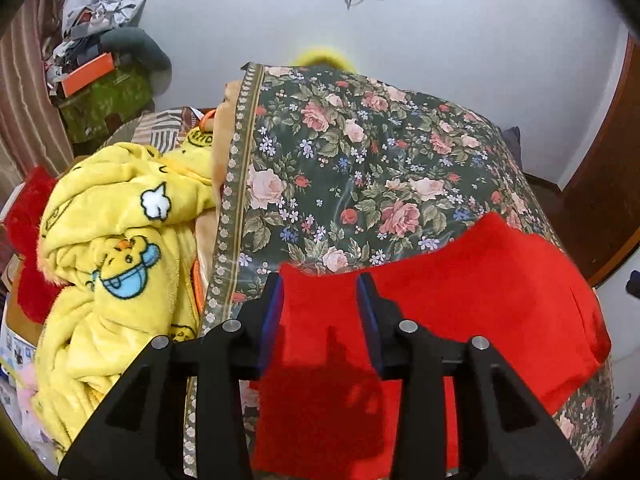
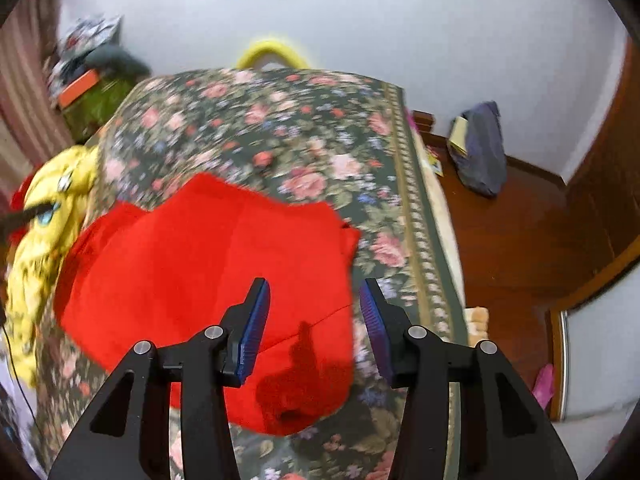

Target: Fold large clothes

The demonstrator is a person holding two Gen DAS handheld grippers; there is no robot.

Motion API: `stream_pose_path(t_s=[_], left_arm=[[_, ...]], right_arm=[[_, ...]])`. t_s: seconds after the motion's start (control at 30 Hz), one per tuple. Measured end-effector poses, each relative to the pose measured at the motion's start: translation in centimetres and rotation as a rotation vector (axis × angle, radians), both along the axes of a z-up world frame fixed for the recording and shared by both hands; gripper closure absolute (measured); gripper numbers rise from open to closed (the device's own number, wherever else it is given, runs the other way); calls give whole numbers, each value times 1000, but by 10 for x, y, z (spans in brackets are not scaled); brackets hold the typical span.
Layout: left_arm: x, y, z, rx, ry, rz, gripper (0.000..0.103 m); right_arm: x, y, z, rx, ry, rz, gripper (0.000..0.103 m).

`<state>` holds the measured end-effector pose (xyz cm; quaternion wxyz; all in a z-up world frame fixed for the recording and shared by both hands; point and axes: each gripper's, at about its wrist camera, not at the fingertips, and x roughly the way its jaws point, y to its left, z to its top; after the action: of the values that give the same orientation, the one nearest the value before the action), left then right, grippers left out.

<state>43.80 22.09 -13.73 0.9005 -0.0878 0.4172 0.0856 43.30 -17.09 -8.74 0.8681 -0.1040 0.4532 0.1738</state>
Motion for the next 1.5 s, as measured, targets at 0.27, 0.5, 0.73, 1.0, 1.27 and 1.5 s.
stream_pose_path(t_s=[0.27, 0.5, 0.73, 1.0, 1.27, 1.5], left_arm=[[-4, -48, -26, 3, 68, -132, 66], [6, -106, -65, -14, 126, -262, 60], [6, -109, -82, 60, 93, -238, 42], [-8, -67, -89, 57, 115, -146, 36], [-38, -16, -115, 155, 205, 0, 36], [-74, 19, -110, 34, 204, 78, 36]], right_arm=[[-17, 69, -30, 16, 18, 140, 58], [-26, 121, -67, -3, 42, 209, 51], [-24, 110, -81, -34, -6, 155, 25], [-17, 57, -84, -73, 5, 37, 24], [-28, 6, -85, -96, 17, -70, 23], [-43, -19, -87, -102, 37, -103, 23]])
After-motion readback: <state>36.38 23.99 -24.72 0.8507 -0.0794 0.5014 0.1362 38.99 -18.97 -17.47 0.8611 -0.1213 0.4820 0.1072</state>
